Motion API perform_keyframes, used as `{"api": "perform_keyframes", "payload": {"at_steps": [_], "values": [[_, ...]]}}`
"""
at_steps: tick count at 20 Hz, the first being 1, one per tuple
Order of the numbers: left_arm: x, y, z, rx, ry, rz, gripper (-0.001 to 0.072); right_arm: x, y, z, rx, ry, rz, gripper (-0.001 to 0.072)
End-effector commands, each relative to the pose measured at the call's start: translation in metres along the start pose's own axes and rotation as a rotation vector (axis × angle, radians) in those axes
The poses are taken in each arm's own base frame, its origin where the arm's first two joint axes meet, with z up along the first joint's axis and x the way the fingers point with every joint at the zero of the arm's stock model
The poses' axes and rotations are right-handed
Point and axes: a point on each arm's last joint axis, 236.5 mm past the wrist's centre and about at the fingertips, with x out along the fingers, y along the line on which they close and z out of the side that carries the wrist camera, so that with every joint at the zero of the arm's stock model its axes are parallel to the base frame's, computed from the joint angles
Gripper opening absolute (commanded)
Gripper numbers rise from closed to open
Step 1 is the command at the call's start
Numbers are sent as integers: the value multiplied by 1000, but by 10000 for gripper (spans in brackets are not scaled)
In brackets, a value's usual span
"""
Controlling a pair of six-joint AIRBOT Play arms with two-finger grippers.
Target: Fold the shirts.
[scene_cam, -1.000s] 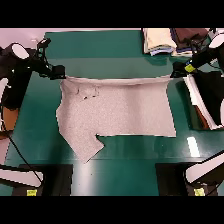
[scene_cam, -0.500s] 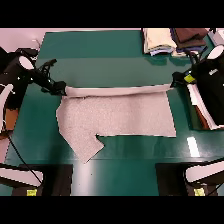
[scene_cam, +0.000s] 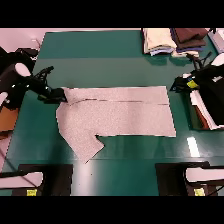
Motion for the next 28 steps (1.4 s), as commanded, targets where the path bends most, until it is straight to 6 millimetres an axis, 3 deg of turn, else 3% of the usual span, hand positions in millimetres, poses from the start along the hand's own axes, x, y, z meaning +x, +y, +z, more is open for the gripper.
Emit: {"api": "perform_keyframes", "payload": {"at_steps": [1, 4, 7, 13, 15, 17, 18, 19, 20, 21, 24, 26, 28], "values": [[-2, 10, -73, -69, 26, 45, 523, -19, -1, -34, 22, -39, -11, 410], [19, 15, -141, -138, 103, 42, 524, -22, 2, -52, 24, -86, -22, 409], [41, 10, -174, -188, 143, -4, 524, -26, 11, -57, 29, -129, 4, 408], [68, -20, -164, -296, 55, -178, 524, -39, 20, -56, 18, -170, 15, 408], [75, -25, -172, -268, 67, -174, 524, -45, 22, -56, 11, -189, 13, 408], [78, -44, -170, -235, 56, -212, 523, -52, 25, -55, 2, -211, 11, 408], [77, -50, -169, -220, 53, -219, 461, -54, 26, -56, -1, -216, 9, 408], [75, -51, -167, -208, 51, -218, 257, -57, 26, -59, -3, -215, 6, 408], [72, -52, -164, -198, 46, -217, 111, -59, 23, -64, 5, -200, 3, 408], [67, -54, -159, -184, 40, -218, 24, -60, 18, -71, 19, -176, -1, 408], [46, -55, -144, -109, 2, -186, 22, -53, -23, -105, 101, -72, -75, 408], [34, -58, -137, -79, -31, -181, 23, -30, -52, -144, 209, 26, -92, 413], [31, -59, -135, -72, -32, -184, 23, -2, -68, -187, 322, 122, -58, 542]]}}
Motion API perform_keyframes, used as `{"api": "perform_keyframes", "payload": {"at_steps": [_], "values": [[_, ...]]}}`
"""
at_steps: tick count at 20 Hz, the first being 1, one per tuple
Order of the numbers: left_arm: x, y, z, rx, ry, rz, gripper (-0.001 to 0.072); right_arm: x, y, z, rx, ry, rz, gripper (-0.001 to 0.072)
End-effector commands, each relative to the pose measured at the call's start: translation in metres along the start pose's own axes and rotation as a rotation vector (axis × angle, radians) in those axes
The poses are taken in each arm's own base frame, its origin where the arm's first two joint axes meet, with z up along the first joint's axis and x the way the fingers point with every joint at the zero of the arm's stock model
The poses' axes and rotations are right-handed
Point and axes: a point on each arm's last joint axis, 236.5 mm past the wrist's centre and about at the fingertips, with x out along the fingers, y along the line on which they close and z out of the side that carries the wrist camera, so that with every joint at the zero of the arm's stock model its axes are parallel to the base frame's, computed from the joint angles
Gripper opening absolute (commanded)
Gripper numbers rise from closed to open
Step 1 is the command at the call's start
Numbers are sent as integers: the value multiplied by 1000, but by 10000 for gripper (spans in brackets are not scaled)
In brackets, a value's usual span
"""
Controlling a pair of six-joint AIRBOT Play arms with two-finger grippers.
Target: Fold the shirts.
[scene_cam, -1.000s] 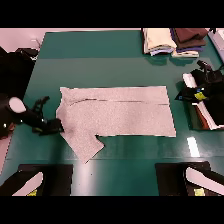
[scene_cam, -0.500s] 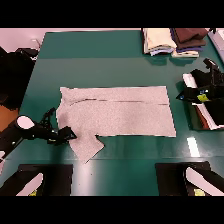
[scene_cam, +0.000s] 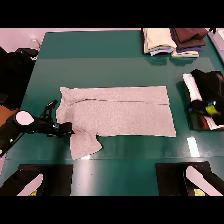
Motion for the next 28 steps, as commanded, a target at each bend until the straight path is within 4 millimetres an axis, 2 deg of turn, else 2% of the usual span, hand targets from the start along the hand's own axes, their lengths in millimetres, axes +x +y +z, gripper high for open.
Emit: {"api": "perform_keyframes", "payload": {"at_steps": [1, 2, 4, 8, 11, 12, 13, 14, 15, 17, 19, 22, 24, 26, 28], "values": [[-9, -5, 4, 31, -10, 5, 23, 41, -37, -66, 153, 183, 14, 542], [-9, -5, 5, 30, -13, 4, 23, 52, -37, -79, 181, 226, 36, 541], [-9, -5, 8, 30, -28, 4, 23, 73, -24, -92, 215, 264, 119, 526], [-9, -5, 9, 30, -31, 4, 23, 97, 10, -85, 215, 263, 235, 500], [-9, -5, 7, 30, -21, 4, 23, 104, 26, -69, 145, 232, 233, 406], [-9, -5, 4, 32, -11, 6, 23, 103, 31, -63, 110, 220, 227, 255], [-10, -2, 1, 36, 4, 17, 22, 101, 35, -58, 75, 213, 220, 138], [-12, 1, -3, 47, 25, 34, 21, 98, 40, -54, 46, 210, 219, 113], [-15, 3, -7, 61, 49, 52, 21, 94, 46, -52, 18, 209, 221, 15], [-23, 5, -21, 82, 105, 74, 20, 81, 46, -52, -42, 207, 187, 13], [-34, 10, -30, 115, 101, 104, 21, 62, 36, -62, -99, 218, 117, 13], [-58, -1, -46, 139, 63, 91, 22, 33, 23, -78, -172, 195, 25, 13], [-69, -8, -51, 160, 61, 82, 21, 21, 25, -75, -172, 130, 5, 13], [-81, -12, -41, 198, 34, 94, 21, 14, 25, -66, -161, 79, -11, 12], [-92, -11, -6, 233, -76, 142, 21, 6, 28, -47, -167, 43, -14, 12]]}}
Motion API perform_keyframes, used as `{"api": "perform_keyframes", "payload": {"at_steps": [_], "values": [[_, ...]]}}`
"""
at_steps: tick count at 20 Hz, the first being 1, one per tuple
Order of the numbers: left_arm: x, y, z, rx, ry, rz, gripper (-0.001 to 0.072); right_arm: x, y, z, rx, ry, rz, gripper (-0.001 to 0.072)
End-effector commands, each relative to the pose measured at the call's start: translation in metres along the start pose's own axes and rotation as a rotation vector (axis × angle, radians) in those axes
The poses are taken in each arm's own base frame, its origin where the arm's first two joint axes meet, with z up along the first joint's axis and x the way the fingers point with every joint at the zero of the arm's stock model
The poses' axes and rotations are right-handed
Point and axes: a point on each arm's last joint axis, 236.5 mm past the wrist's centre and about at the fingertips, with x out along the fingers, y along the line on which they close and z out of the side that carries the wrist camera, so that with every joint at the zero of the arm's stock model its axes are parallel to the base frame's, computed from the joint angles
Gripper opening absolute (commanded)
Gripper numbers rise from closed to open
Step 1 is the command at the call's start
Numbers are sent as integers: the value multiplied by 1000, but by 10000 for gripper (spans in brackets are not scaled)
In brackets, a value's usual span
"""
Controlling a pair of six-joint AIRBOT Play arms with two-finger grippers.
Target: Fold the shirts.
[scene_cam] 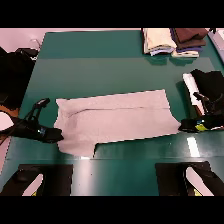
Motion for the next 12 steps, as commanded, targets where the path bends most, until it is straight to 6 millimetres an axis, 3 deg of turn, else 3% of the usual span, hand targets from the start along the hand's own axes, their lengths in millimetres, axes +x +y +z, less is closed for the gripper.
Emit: {"api": "perform_keyframes", "payload": {"at_steps": [1, 4, 7, 12], "values": [[-20, 11, 42, 56, -134, 83, 22, -19, -5, 26, -3, -67, -39, 12], [-12, 17, 87, 67, -194, 101, 22, -19, -8, 67, -15, -66, -39, 12], [6, 35, 131, 11, -221, 120, 23, -5, 3, 113, -76, -46, -33, 12], [25, 66, 181, -70, -268, 138, 23, 26, 23, 176, -113, -10, -20, 12]]}}
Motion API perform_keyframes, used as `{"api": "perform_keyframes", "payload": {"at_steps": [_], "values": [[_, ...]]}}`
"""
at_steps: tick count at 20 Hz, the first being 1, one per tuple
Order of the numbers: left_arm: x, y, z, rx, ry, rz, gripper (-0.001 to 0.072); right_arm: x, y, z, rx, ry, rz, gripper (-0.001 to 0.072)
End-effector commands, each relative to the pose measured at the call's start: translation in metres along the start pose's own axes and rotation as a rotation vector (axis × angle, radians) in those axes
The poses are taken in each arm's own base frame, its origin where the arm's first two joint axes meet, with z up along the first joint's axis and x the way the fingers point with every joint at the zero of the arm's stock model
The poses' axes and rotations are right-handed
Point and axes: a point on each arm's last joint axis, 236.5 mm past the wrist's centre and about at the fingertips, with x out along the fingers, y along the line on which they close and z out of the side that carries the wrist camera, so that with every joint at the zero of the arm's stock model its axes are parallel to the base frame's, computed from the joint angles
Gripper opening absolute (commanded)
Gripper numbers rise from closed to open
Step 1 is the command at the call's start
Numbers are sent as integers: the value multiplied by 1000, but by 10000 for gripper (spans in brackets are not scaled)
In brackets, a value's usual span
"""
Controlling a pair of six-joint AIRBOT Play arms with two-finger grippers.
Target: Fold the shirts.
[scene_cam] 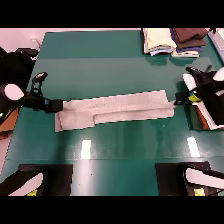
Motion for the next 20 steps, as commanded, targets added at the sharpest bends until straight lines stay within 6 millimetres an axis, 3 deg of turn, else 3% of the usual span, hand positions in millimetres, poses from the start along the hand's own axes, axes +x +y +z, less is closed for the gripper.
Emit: {"api": "perform_keyframes", "payload": {"at_steps": [1, 3, 4, 5, 6, 7, 8, 11, 12, 13, 14, 16, 17, 20], "values": [[22, 12, 34, -42, -65, 6, 24, 23, 12, 43, -23, 12, 16, 13], [27, 10, 44, -63, -99, -12, 25, 29, 26, 62, -5, 0, 90, 19], [27, 7, 49, -73, -116, -24, 93, 29, 33, 73, 7, -20, 136, 112], [25, 6, 54, -78, -131, -28, 410, 27, 37, 83, 9, -45, 176, 250], [22, 4, 57, -83, -138, -31, 558, 23, 41, 92, 15, -69, 219, 361], [18, 2, 60, -75, -138, -34, 544, 19, 44, 98, 22, -86, 258, 440], [13, -1, 62, -67, -134, -38, 544, 14, 41, 99, 25, -95, 286, 463], [4, -9, 59, -53, -102, -54, 539, 12, 13, 73, 57, -44, 303, 467], [4, -12, 56, -58, -86, -65, 379, 16, 1, 61, 95, -26, 306, 523], [4, -15, 55, -63, -84, -76, 147, 21, -14, 49, 143, -12, 312, 526], [4, -17, 57, -69, -91, -88, 27, 27, -26, 36, 186, 11, 321, 526], [3, -25, 61, -88, -104, -124, 24, 42, -43, 12, 262, 66, 352, 524], [2, -32, 63, -107, -112, -156, 23, 50, -40, 5, 280, 85, 395, 523], [7, -52, 67, -124, -118, -213, 23, 69, -20, 11, 298, 53, 498, 502]]}}
